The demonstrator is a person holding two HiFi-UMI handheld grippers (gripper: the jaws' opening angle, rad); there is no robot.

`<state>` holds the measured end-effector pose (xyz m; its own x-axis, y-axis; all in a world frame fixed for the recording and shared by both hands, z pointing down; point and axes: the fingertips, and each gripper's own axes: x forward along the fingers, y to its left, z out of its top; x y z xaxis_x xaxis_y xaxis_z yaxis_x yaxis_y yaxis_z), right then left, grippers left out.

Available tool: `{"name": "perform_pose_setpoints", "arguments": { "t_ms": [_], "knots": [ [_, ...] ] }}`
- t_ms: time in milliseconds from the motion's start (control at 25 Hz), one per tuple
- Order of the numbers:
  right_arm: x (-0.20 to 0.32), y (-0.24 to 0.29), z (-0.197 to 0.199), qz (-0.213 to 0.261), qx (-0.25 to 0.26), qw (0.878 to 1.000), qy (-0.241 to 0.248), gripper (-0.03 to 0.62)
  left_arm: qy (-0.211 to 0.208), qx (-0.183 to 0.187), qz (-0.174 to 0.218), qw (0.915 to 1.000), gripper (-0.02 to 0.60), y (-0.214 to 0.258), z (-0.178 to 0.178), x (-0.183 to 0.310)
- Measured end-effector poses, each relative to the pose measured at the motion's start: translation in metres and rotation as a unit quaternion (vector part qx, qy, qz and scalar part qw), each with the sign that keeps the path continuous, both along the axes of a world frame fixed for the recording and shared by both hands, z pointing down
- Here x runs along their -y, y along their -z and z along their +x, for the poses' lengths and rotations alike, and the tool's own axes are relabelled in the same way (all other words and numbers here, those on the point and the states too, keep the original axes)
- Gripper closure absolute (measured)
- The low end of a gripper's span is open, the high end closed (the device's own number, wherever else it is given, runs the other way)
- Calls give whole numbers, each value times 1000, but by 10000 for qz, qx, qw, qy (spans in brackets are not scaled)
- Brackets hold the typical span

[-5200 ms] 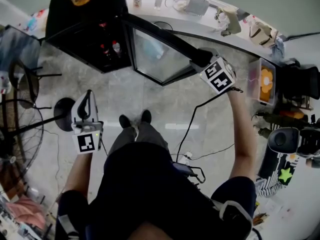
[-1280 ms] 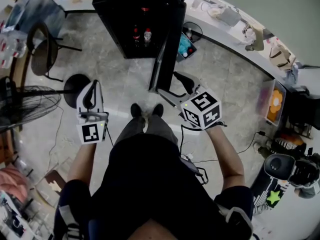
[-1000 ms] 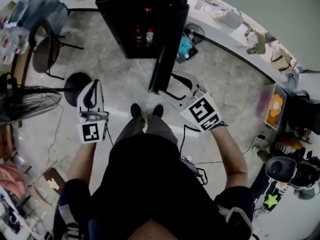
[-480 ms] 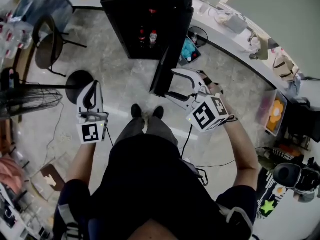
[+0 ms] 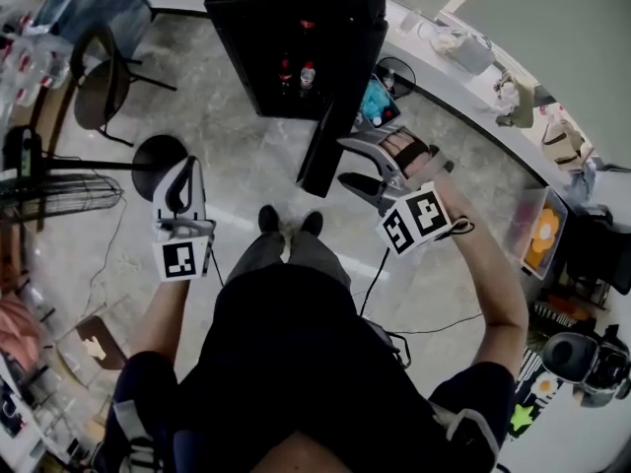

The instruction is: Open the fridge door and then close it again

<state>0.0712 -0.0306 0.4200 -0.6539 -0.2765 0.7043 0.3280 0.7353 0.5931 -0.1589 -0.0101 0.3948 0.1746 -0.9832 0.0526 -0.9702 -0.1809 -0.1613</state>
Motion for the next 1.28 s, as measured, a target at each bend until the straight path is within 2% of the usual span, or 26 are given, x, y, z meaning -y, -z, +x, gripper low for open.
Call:
{"name": "perform_pose_setpoints", "arguments": {
  "t_ms": [200,480,880,1280],
  "knots": [
    [14,-17,-3,562,-506,9957,538,266,102,41,16,9999,559,1,-2,4],
    [25,-34,-14,1064,-873,9845,1084,260,326,33,7,9995,560,1,-12,2],
    [24,-53,-22,984,-1211,9755,1551,244,494,48,-23,9988,558,-1,-22,-3],
    [24,-50,-30,922,-1129,9774,1529,252,540,57,-18,9985,558,2,-23,-8]
  ]
}}
